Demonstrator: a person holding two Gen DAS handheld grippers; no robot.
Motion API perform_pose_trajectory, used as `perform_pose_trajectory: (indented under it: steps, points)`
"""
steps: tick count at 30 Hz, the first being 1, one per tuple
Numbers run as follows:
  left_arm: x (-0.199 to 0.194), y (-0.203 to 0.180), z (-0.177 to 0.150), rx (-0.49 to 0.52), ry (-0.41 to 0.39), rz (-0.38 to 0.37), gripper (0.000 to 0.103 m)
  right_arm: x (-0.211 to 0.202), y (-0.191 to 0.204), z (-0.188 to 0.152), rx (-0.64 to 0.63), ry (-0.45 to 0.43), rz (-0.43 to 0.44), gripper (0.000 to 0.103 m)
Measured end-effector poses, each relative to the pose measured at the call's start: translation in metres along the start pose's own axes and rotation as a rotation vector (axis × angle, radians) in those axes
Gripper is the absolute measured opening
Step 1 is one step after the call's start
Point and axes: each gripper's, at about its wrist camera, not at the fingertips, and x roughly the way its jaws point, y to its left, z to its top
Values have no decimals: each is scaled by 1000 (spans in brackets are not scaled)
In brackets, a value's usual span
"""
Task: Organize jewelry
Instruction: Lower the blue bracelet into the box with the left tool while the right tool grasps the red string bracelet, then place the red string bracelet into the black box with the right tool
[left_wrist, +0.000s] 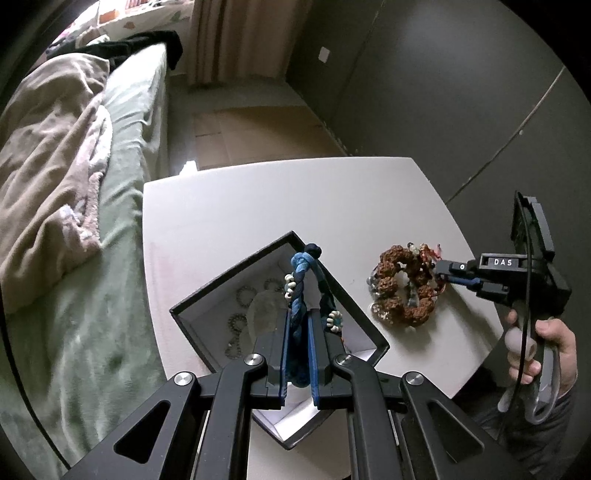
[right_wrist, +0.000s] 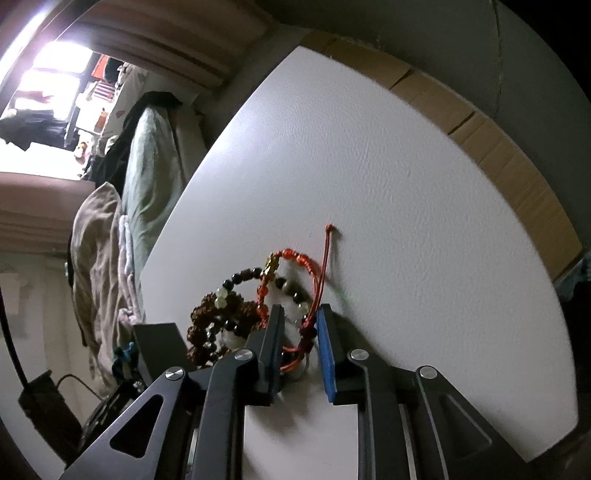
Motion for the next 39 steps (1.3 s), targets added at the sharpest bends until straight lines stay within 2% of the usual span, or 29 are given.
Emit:
perform_pose_trajectory:
  steps: [5,6,7,10,17,19,20,21,23,27,30,36,39]
  points:
    - [6,0,0,0,13,10,9,0,2,3,-6,-43,-10,19]
    - [5,0,0,0,12,13,9,-2,2,3,-5,-60,-20,15]
    - [5,-1,0,-1,11,14,9,-4,2,3,-9,-73,-32,6]
    - [5,0,0,-7,7,14,9,-12,6,3,-35,-107,-30,5]
    - [3,5,5,-36,17,-21,12,-25,36,-5,-116,-132,132,4]
    - [-2,7,7,-43,-4,1,20,-31,50,-10,-159,-145,184,4]
    - [-6,8,8,-46,-24,-1,37,-35,59,-13,-188,-151,221,4]
    - [-10,9,8,-54,-40,-12,62,-36,65,-15,-206,-154,243,4]
    - [-19,13,10,-81,-85,-28,84,-39,80,-21,-249,-155,307,4]
    - [-35,21,13,-117,-159,-28,84,-35,107,-35,-313,-122,406,4]
    - [-40,31,15,-152,-180,-14,84,-27,126,-45,-355,-83,464,4]
    - [-47,51,17,-209,-198,-6,84,-3,162,-66,-409,4,537,4]
    - [-52,60,18,-227,-207,4,84,16,176,-74,-418,46,546,4]
